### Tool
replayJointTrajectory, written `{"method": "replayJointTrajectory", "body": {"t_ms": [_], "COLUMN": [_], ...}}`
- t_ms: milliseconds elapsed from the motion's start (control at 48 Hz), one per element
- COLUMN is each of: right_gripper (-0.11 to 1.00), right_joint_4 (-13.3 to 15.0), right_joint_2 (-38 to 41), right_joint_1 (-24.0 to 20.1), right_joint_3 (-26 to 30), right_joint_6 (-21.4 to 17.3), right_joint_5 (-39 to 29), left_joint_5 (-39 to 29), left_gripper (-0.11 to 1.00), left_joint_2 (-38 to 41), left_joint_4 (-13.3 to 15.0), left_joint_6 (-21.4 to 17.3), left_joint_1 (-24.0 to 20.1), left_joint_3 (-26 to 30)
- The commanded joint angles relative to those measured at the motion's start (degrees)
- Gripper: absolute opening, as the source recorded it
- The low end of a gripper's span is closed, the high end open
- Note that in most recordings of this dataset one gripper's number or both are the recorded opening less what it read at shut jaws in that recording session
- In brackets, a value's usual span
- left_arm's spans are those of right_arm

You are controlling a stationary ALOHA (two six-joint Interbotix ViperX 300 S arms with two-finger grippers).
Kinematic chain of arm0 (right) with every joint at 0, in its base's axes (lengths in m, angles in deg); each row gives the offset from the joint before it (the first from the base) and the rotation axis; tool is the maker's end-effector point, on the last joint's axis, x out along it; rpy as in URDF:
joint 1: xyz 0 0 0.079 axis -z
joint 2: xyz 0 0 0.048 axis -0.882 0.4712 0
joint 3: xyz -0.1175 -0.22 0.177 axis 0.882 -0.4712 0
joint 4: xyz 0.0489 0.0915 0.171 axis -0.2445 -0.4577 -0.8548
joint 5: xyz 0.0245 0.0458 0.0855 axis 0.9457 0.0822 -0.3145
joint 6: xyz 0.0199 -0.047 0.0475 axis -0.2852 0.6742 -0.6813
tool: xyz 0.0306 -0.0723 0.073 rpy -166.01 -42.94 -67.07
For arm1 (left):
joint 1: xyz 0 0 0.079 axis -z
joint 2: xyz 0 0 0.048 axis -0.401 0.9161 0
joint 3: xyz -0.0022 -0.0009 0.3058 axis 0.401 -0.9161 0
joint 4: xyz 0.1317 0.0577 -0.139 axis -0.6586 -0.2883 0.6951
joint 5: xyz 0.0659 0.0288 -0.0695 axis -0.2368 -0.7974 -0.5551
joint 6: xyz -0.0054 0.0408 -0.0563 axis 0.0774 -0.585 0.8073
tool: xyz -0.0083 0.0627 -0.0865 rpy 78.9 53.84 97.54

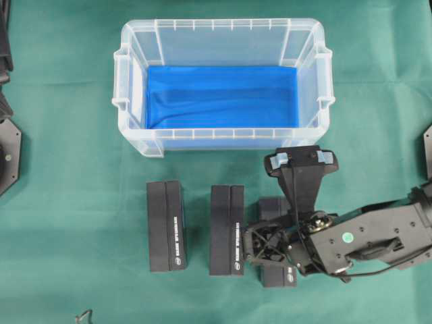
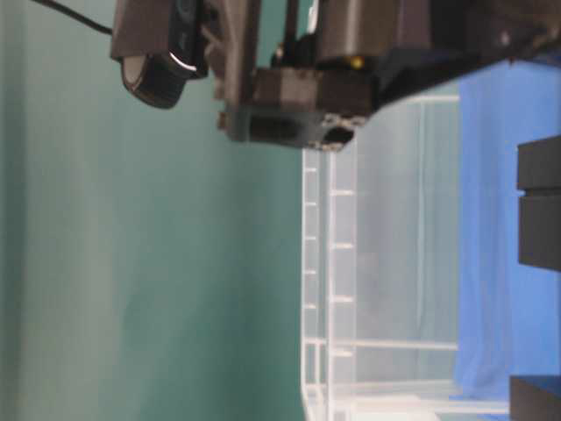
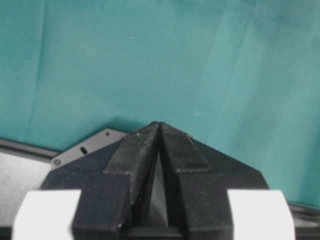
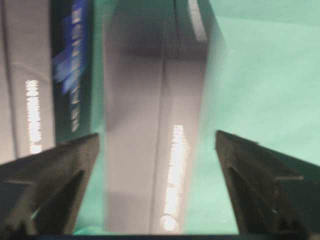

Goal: Take the box out of the case with the right arm.
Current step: 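Carry the box forward and lower it onto the table right of the others, then open the right gripper to release the box and withdraw right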

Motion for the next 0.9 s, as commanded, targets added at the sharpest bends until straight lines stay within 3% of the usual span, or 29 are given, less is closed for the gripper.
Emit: {"method": "replayJointTrajectory", "body": {"t_ms": [0,541,708,874], "right_gripper": [0.98,0.93,0.93,0.93], "right_joint_4": [-0.1,0.1,0.5,2.9], "right_joint_2": [-1.3,-2.6,-5.2,-6.9], "right_joint_1": [-0.3,-0.3,0.1,0.4], "right_joint_3": [1.3,4.4,8.1,13.2], "right_joint_6": [-0.2,-0.1,0.4,1.1], "right_joint_5": [-1.0,-3.9,-10.8,-19.3], "left_joint_5": [0.4,0.4,0.4,0.4], "left_gripper": [0.11,0.11,0.11,0.11], "left_joint_2": [-0.1,-0.1,-0.1,-0.1], "left_joint_4": [-0.3,-0.3,-0.3,-0.3], "left_joint_6": [0.0,0.0,0.0,0.0], "left_joint_1": [-0.1,-0.1,-0.1,-0.1], "left_joint_3": [0.6,0.6,0.6,0.6]}}
